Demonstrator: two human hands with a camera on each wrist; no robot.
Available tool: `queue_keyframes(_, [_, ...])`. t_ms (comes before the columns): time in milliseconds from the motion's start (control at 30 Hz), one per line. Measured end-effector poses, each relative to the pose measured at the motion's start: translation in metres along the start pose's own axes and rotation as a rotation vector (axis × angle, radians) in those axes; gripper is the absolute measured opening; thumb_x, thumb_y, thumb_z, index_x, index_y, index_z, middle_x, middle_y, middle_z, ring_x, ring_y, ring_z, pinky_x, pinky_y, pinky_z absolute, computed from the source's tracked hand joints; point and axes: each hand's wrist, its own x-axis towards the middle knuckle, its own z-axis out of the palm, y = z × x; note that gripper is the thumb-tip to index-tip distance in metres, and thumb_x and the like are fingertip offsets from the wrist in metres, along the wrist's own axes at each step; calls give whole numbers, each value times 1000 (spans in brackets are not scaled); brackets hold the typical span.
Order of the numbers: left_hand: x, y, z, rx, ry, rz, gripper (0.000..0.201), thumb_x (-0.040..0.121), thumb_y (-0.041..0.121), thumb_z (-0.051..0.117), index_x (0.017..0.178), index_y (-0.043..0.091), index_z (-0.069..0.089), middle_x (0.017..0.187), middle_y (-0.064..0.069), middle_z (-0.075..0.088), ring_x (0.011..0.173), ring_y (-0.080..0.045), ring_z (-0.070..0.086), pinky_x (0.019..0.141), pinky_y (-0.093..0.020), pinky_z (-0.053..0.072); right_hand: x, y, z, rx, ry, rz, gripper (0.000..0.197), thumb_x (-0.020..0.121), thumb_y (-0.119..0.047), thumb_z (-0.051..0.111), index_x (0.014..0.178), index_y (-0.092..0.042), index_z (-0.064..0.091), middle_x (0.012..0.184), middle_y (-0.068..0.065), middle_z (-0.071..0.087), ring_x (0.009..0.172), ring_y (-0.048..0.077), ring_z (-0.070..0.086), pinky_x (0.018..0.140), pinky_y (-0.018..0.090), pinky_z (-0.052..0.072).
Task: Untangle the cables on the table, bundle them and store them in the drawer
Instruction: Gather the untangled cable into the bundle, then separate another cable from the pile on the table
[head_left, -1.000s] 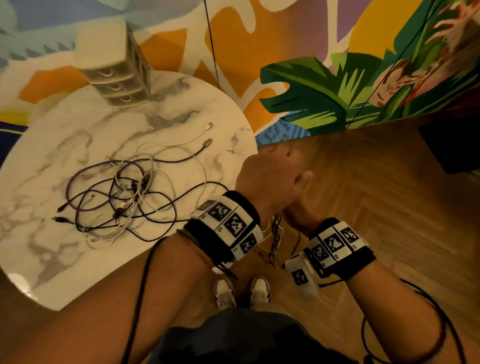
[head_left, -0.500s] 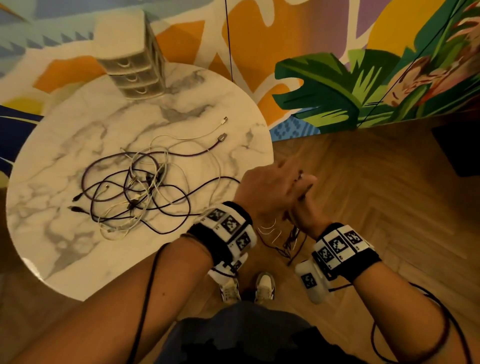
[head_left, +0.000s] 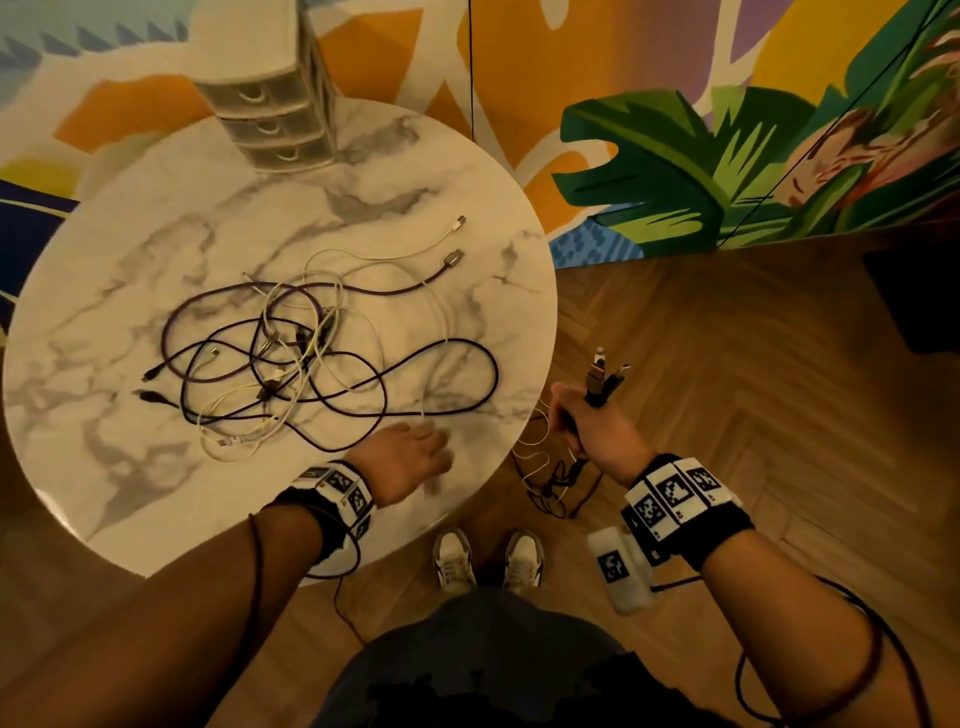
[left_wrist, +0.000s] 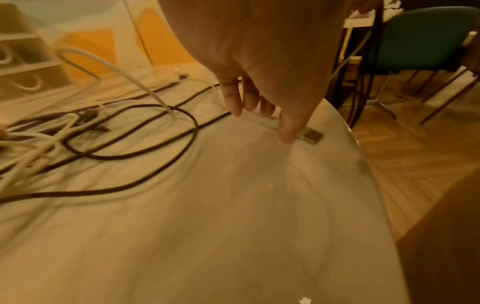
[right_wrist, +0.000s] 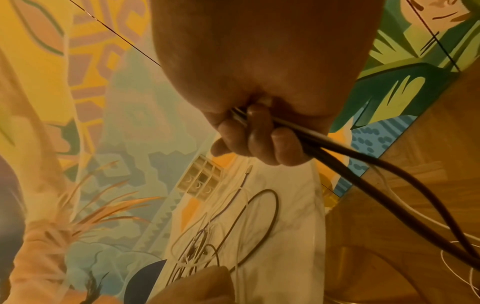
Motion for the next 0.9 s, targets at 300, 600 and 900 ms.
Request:
queue_keyframes(300, [20,5,-20,-275,400,-149,26,84,27,40,85,9,58,87,-9,60,75,-29,60,57,-36,50,-2,6,20,-45,-43,-7,57,101,-41,33,64,-9,64,44,-1,49,38,7,40,49,20,35])
queue_keyframes(600, [7,16,4,-247,128,-165,25,93,17,47,115,9,53,119,-11,52,100,-30,54,79,-41,48,-5,10,28,-59,-49,3,54,102,-39,32,71,-10,66,49,5,49,42,12,42,52,25,37])
queue_keyframes(900, [11,48,-82,-932,722,-434,3,87,11,56,86,13,58,84,6,51,76,-15,54,69,-28,45,-16,-18,49,-44,-108,-114,41,101,-33,37,94,-1,62,67,16,56,55,19,44,49,19,35])
